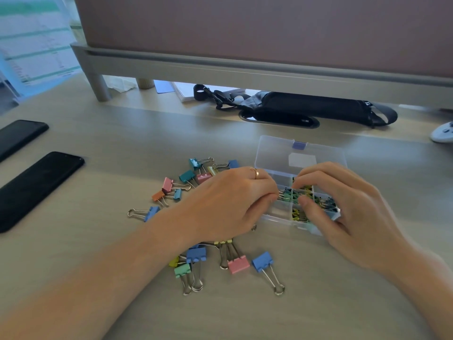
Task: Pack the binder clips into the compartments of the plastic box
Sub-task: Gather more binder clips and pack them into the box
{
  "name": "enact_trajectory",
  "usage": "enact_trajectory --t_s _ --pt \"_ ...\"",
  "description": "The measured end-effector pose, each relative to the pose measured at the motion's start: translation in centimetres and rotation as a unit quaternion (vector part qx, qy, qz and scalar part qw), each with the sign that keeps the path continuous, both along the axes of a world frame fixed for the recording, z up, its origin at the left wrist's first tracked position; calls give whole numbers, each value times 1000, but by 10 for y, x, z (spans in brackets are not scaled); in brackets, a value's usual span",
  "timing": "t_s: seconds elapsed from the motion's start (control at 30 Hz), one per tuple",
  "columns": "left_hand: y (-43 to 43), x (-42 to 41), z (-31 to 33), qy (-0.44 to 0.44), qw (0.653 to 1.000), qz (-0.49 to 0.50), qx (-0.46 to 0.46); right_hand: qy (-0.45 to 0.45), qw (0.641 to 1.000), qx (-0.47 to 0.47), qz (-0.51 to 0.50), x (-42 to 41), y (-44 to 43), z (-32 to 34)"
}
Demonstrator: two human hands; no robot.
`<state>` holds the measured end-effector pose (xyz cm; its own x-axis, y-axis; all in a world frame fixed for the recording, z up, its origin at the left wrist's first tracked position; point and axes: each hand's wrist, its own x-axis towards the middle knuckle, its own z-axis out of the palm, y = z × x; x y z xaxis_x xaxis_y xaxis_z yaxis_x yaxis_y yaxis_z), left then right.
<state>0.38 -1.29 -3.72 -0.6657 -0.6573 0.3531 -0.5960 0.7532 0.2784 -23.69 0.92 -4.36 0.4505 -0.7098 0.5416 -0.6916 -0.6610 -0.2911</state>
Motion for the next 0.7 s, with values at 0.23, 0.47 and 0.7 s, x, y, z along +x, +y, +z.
enact_trajectory --t_s 0.23,0.47,0.7 --pt "-5 11 9 77 996 33 36 -85 996 2 -40 10 -3 14" --pt "-32 54 33 247 925 187 220 -135 987 88 0 63 -14 35" --pt "-39 57 28 425 817 167 351 46 979 188 62 124 -29 28"
